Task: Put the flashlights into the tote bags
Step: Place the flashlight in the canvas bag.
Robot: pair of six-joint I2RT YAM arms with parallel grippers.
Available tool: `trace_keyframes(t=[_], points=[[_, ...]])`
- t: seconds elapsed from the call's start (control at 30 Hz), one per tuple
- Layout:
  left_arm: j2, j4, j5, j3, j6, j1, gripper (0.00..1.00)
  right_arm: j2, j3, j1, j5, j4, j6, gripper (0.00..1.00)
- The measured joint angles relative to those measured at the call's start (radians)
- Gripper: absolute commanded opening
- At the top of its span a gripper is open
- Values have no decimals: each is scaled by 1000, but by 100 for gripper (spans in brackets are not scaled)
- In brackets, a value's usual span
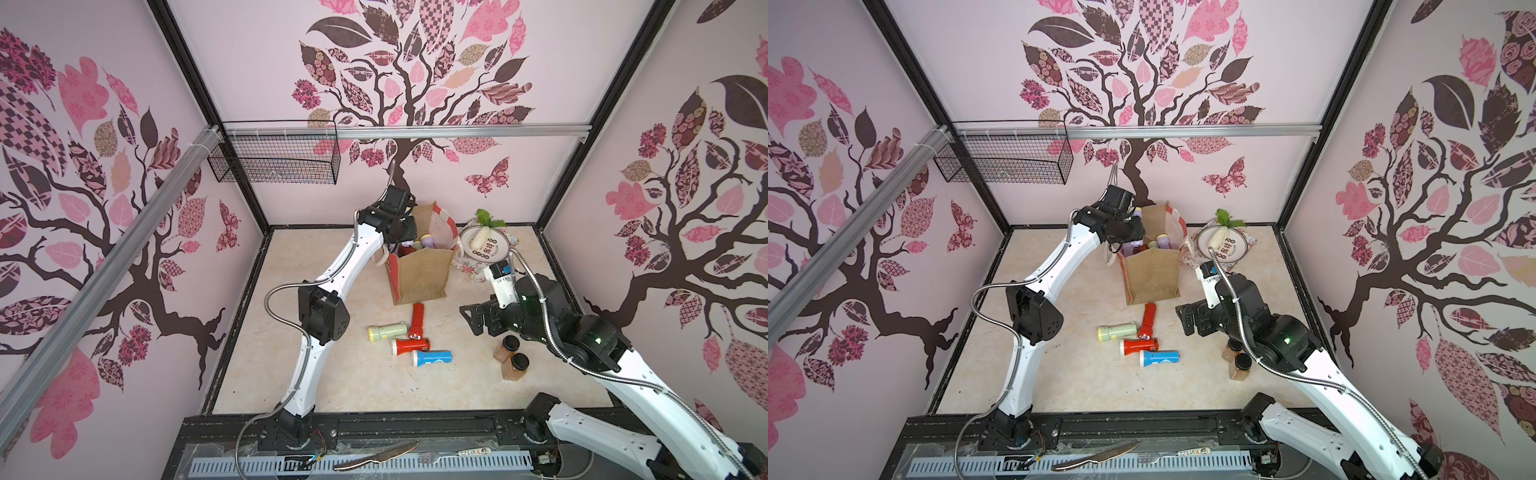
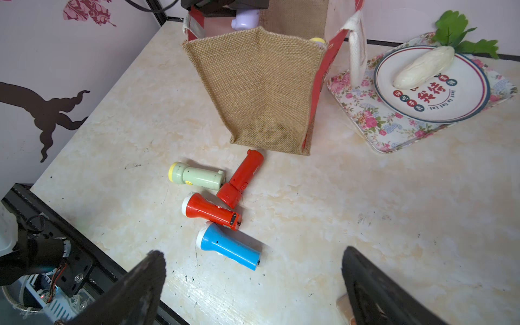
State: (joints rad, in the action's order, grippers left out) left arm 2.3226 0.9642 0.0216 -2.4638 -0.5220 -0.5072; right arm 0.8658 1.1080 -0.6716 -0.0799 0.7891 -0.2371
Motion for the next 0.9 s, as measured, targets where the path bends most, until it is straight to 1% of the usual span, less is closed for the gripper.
trace_keyframes(t=[0.2,0.37,0.57,0.63,0.73,0.8,0.9], points=[[45,-48,7,8,1,1,5,0,0,0,-24,10,0,100],[45,-103,10,71,-3,1,7,-2,0,0,-48,21,0,100],[47,-119,13,125,-5,1,14,-13,4,0,-70,40,-3,100],[47,-124,16,125,-6,1,20,-17,5,0,-74,40,-3,100],[47,-136,18,125,-5,1,32,-18,9,0,-77,40,-3,100],[47,-141,18,126,-5,1,44,-18,14,0,-78,40,-3,100],[46,-148,17,127,-4,1,58,-20,18,0,-79,39,-3,100]])
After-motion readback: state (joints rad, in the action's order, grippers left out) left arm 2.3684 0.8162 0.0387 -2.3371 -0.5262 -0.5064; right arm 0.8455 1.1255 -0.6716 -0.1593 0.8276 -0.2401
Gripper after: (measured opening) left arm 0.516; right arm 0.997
